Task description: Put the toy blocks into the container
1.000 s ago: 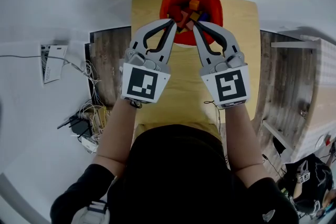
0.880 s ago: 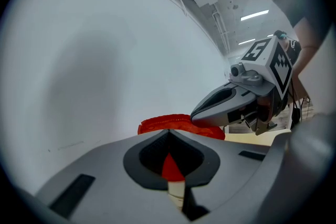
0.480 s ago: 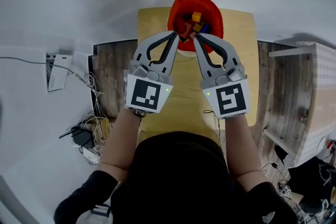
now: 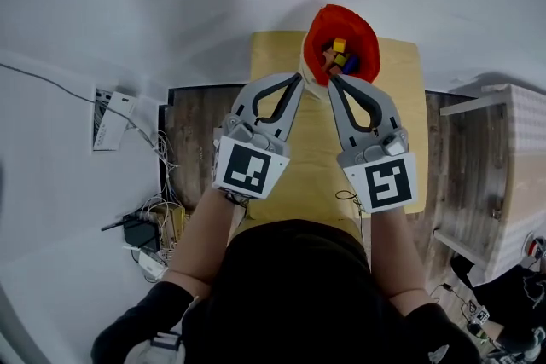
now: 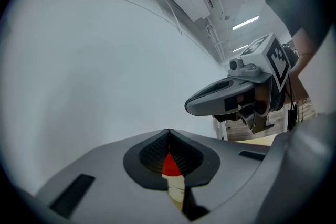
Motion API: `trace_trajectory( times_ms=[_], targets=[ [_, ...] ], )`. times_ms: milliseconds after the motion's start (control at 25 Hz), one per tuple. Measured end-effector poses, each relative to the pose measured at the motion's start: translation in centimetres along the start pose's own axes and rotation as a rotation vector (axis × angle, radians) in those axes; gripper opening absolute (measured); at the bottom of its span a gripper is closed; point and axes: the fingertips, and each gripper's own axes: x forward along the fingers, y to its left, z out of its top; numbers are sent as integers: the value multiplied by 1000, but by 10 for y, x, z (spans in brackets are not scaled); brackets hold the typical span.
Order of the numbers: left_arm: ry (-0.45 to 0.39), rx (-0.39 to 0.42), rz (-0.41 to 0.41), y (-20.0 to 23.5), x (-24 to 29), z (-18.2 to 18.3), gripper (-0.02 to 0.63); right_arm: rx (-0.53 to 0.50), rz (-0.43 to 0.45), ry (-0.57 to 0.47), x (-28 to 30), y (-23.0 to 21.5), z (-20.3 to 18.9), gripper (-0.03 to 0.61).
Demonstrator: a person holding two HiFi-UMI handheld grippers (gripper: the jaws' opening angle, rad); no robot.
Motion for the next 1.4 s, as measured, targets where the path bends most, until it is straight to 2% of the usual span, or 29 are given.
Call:
trace_trajectory(
  times_ms=[280,400,880,1400],
  targets=[
    [-64,-20,-20,6,-27,19,9,-24,-48,-14,-12,23,19,28],
    [-89,-4,-41,3,-44,22,9,-12,-76,-31,-18,36,24,28],
    [-124,-3,-70,2,-60,38,9,-32,-127,-47,-23,43,38,28],
    [-129,16,-75,-3,-67,43,9,-57,-120,-51,-27,50,43,28]
  ],
)
